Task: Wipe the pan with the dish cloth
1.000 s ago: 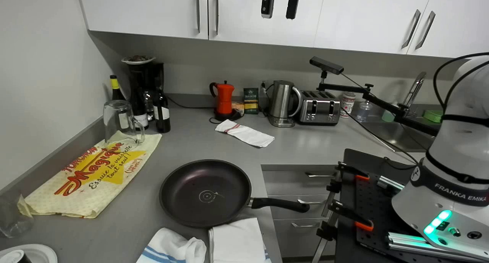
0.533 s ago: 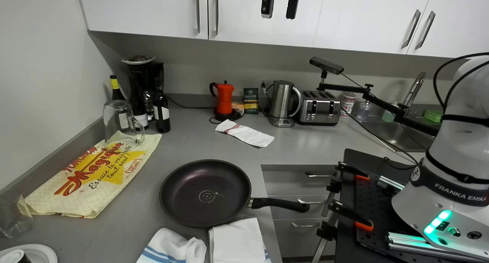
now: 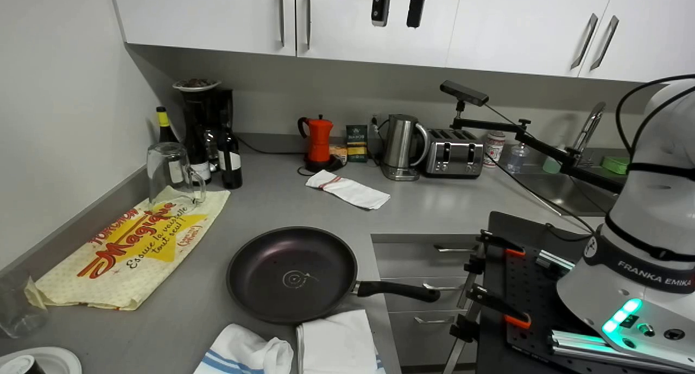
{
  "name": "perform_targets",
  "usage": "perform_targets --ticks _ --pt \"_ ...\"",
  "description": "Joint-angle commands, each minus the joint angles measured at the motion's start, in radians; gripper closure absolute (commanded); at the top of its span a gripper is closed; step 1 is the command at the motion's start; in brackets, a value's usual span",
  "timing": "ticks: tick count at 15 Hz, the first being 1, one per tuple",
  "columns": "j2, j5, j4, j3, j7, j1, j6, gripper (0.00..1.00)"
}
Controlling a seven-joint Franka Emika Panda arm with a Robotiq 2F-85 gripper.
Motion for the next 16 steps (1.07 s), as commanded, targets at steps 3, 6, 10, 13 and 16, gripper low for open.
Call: perform_targets --ticks 3,6,10,13,16 --pt "0.041 0.055 -0.028 -0.063 -0.034 0.013 0.064 0.00" --pt "0.103 0.185 -0.059 -0.111 -0.119 0.039 0.190 0.00" --pt "0.212 0.325 -0.079 -0.150 -0.302 0.069 0.300 0.00" --pt "0.311 0.337 -0.083 -0.147 -0.417 0.079 0.323 0.00" --pt "0.432 0.273 -0.067 -0.126 -0.446 0.084 0.344 0.00"
